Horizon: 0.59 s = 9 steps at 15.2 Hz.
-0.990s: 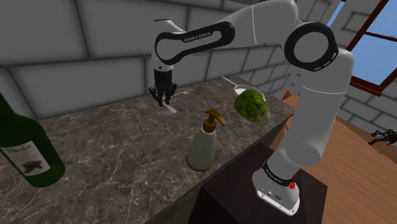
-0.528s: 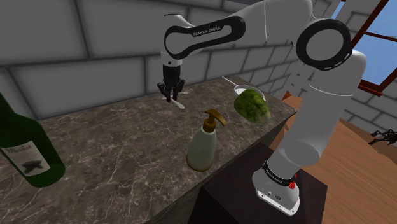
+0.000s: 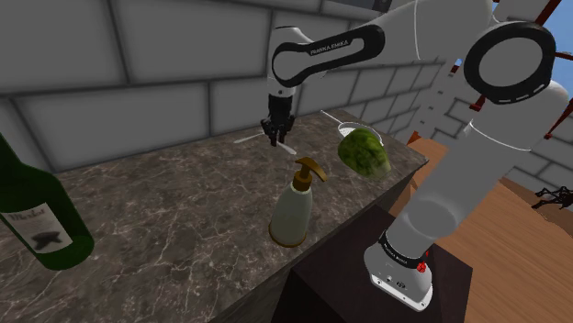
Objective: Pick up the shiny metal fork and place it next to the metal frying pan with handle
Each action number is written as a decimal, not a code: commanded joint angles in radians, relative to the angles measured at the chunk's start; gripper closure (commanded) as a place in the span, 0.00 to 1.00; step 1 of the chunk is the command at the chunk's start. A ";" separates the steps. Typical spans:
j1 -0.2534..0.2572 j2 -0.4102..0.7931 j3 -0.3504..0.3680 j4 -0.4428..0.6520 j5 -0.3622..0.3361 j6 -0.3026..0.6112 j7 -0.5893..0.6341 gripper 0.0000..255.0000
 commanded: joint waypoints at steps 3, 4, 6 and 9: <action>-0.043 -0.100 -0.048 -0.114 -0.002 0.011 -0.093 1.00; -0.053 -0.120 -0.061 -0.135 -0.005 0.012 -0.115 1.00; -0.074 -0.157 -0.087 -0.176 -0.013 0.014 -0.159 1.00; -0.106 -0.208 -0.130 -0.228 -0.031 0.015 -0.225 1.00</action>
